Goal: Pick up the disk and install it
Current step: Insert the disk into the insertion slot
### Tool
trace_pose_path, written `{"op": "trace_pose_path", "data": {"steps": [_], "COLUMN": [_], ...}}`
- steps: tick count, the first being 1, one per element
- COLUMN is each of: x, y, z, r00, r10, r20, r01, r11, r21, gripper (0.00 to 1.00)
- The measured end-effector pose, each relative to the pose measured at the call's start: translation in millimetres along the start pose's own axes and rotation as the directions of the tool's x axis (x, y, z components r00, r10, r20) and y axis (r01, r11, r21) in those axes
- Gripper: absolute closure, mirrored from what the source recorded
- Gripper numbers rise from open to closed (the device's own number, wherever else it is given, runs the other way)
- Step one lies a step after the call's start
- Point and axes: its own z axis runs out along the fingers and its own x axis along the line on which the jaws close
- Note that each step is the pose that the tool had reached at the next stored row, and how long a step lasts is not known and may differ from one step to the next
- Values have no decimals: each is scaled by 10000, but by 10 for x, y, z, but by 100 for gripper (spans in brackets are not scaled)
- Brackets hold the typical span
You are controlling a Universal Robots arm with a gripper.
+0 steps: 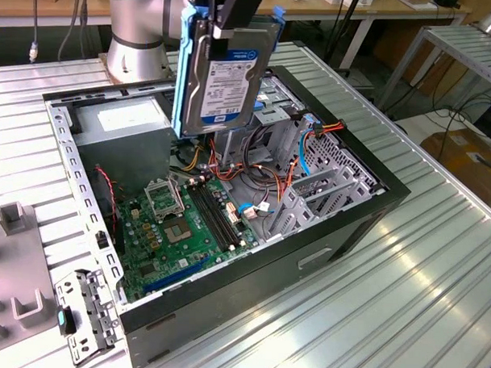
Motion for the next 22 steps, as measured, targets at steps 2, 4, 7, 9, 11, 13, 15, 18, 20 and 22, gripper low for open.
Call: {"op": "trace_pose_path", "data": {"steps": [2,4,7,9,11,13,15,18,20,22], "x": [1,9,56,117,221,293,409,560,637,725], "y": [-90,-130,-140,-143,-149,-154,-164,-175,-182,-190], "z": [11,16,25,32,42,50,65,86,96,110], "r00": [10000,10000,10000,10000,10000,10000,10000,10000,10000,10000], "r10": [0,-1,-1,-1,0,0,-1,0,0,1], "r20": [1,-3,-1,-1,0,-1,0,1,3,44], "r01": [0,1,1,1,0,0,1,0,0,0], "r11": [10000,10000,10000,10000,10000,10000,10000,10000,10000,10000], "r21": [1,-1,0,-1,0,0,0,0,0,-3], "gripper": [63,63,63,63,63,63,63,63,63,63]}}
